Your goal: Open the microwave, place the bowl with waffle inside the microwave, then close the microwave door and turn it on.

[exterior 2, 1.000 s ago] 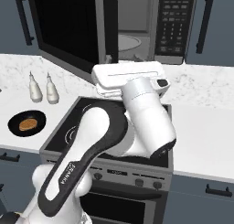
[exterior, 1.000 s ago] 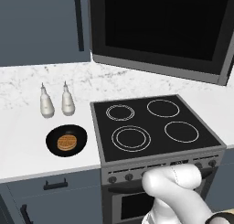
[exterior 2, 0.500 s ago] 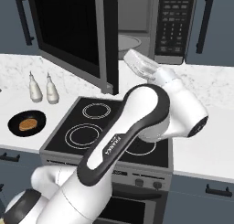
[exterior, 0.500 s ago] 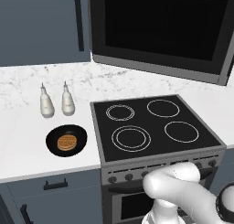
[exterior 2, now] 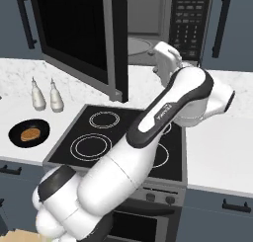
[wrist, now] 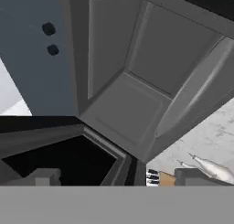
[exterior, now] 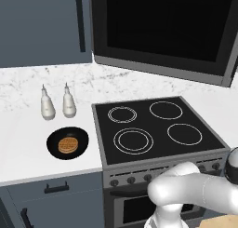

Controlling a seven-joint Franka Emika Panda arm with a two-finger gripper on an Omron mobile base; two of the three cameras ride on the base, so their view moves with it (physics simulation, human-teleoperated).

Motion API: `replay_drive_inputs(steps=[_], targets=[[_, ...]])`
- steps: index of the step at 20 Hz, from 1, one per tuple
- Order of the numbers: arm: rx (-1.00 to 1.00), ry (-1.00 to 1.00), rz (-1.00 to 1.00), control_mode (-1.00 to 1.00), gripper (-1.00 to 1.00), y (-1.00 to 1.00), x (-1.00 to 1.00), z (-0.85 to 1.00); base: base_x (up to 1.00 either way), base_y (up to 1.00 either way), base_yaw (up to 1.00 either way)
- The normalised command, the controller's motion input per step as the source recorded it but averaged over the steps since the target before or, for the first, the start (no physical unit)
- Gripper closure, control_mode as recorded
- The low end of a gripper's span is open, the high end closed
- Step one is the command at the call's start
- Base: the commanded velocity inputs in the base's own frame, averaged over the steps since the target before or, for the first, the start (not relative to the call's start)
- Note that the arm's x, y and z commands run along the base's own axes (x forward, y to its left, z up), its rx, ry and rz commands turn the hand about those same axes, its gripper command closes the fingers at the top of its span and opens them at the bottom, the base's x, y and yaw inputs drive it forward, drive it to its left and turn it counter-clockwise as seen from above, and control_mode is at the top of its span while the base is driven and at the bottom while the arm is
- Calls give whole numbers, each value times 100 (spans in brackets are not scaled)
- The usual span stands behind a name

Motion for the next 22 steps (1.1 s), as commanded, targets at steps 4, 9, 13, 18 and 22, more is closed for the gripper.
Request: replay_drive_inputs(steps=[4,9,13,18,22], targets=[[9,26,35,-100,-100,0,98,-25,0,0,0],[4,8,31,-100,-100,18,17,-4,0,0,0],[0,0,31,-100,-100,67,-56,0,0,0,0],[-3,0,24,-100,-100,100,-54,0,0,0,0],[-4,0,6,-100,-100,100,-88,0,0,0,0]])
